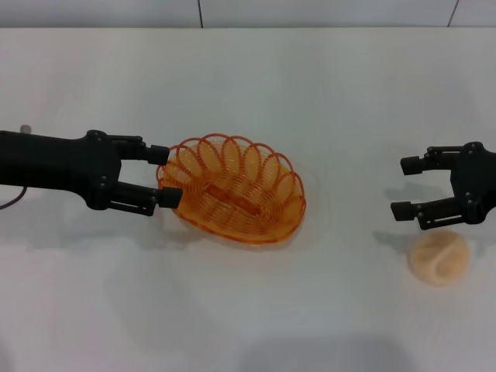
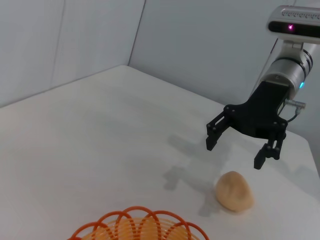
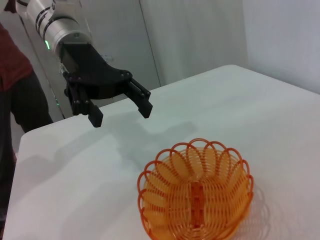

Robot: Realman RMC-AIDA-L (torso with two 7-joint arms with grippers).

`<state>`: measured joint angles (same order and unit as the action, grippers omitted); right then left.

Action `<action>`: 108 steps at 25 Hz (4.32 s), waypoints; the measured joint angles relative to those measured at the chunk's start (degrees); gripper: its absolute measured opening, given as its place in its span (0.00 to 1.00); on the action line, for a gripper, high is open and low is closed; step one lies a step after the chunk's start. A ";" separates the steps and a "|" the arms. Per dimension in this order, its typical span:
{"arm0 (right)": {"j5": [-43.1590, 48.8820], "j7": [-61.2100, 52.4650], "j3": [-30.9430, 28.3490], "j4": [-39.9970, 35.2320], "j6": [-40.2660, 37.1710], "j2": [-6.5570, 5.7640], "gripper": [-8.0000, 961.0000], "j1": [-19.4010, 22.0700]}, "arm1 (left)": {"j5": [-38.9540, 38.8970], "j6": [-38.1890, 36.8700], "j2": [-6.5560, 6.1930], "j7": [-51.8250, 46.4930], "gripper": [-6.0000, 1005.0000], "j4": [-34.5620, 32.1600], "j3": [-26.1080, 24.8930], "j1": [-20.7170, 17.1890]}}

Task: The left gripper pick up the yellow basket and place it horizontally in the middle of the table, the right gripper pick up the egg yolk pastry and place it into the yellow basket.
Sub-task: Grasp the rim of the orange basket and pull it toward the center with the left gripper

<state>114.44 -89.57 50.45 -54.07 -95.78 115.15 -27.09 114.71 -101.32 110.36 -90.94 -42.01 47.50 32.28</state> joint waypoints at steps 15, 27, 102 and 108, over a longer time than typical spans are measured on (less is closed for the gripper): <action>1.43 -2.08 0.79 0.11 0.98 -0.11 0.88 -0.24 | 0.17 -0.02 0.30 0.18 0.86 0.00 0.40 0.59; 1.19 -1.67 0.79 0.12 1.12 -0.09 0.88 -0.14 | 6.10 0.42 -0.96 -6.66 0.86 -0.96 0.17 2.73; -0.62 -0.64 0.70 3.01 0.15 0.03 0.88 0.99 | 41.96 21.92 5.74 -54.32 0.85 5.84 7.88 25.47; -0.62 -0.61 0.70 3.01 0.15 0.00 0.88 0.99 | 42.26 21.48 5.80 -54.57 0.84 7.38 8.47 25.61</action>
<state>113.82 -90.17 51.15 -51.06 -95.63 115.15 -26.10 156.97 -79.84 116.17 -145.51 -34.63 55.97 57.88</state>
